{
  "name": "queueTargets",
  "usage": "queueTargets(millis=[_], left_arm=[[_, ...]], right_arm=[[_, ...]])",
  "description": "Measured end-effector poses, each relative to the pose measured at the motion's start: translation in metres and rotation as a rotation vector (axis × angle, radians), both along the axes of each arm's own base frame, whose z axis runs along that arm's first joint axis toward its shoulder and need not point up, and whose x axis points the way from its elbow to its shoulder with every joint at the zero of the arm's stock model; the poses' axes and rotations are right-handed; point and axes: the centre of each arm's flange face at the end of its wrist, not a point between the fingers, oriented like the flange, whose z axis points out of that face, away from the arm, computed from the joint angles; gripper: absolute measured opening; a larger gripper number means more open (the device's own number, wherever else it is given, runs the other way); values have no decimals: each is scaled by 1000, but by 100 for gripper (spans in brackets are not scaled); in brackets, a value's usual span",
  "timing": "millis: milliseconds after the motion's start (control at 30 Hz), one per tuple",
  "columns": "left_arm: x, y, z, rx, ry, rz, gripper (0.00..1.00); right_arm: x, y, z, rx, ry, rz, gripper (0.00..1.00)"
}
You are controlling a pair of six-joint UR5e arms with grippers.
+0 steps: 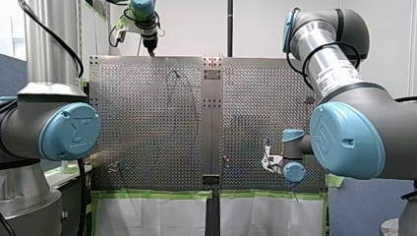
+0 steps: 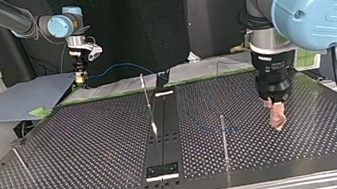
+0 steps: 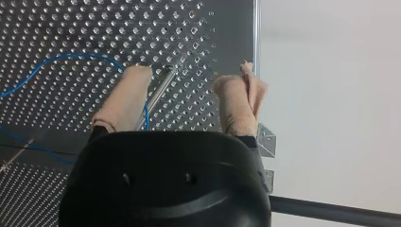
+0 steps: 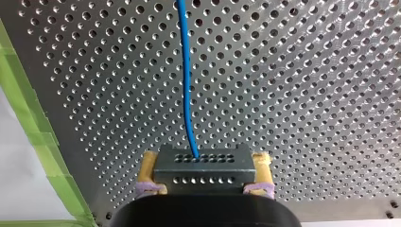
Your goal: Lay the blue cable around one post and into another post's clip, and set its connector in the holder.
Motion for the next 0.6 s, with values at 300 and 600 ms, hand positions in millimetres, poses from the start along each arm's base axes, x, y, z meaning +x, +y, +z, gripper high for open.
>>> queueTargets(millis=[300,600], left_arm=[[-1,-2,0,-6,0,-10,100],[-1,-9,-7,-10,7,-50,100]], right_arm=[[0,0,0,0,-1,0,2],[0,0,0,-1,-2,0,2]])
